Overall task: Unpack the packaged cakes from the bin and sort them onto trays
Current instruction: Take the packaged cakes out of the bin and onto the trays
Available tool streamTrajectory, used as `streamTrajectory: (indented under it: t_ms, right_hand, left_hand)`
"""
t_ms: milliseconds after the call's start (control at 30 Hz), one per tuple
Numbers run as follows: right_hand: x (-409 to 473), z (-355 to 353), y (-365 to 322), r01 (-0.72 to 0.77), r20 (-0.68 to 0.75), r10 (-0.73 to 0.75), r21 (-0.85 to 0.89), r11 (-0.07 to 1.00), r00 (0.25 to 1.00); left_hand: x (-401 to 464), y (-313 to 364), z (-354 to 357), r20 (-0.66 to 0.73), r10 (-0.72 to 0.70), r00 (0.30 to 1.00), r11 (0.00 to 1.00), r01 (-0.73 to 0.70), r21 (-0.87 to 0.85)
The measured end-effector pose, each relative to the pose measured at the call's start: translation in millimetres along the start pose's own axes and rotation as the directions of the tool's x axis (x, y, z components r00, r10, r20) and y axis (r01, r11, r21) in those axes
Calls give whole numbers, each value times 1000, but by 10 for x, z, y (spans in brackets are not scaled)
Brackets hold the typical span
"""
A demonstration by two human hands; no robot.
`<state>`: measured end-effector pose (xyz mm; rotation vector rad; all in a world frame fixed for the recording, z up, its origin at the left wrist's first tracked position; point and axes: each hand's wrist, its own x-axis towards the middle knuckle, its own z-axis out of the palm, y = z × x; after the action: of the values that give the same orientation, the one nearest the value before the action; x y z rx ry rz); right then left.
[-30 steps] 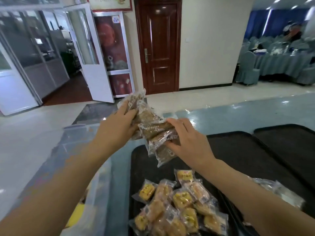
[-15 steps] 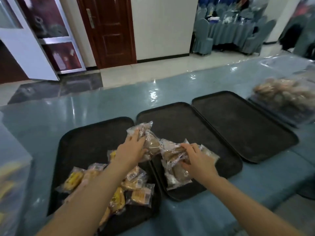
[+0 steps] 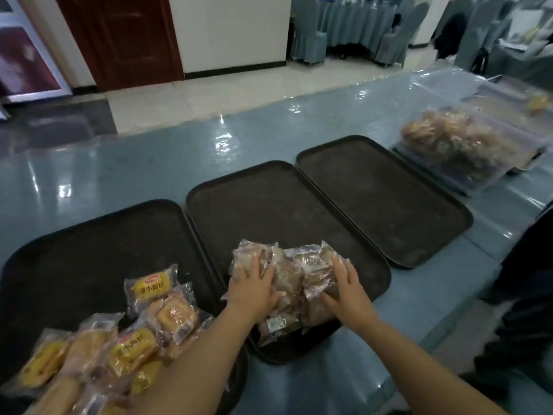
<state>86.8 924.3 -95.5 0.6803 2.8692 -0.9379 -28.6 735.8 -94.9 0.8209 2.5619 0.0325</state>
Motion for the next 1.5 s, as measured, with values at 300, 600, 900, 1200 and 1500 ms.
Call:
streamTrajectory:
  t_ms: [300,600,900,1200,1500]
  right_hand:
    - [440,163,303,25,133,10,-264,964,991]
    - [940,70,471,193,322,-90,-303,933,942]
    - [985,-157,481,282,399,-166,-251,926,902]
    - [907,-646,-166,516,337,-475,-40,855,813]
    - [269,-834,-1340,726,327,-696,45,687,639]
  left_hand:
    - [275,30,250,47,-135,990,991,134,23]
    - [524,91,318,-3,-303,953,953,302,-26]
    - [383,174,174,-23,-267,963,963,266,-30]
    - [-257,254,-486,-337,-202,919,974,154,-163]
    - [-1395,-87,-1090,-588,-217,779,974,136,-179]
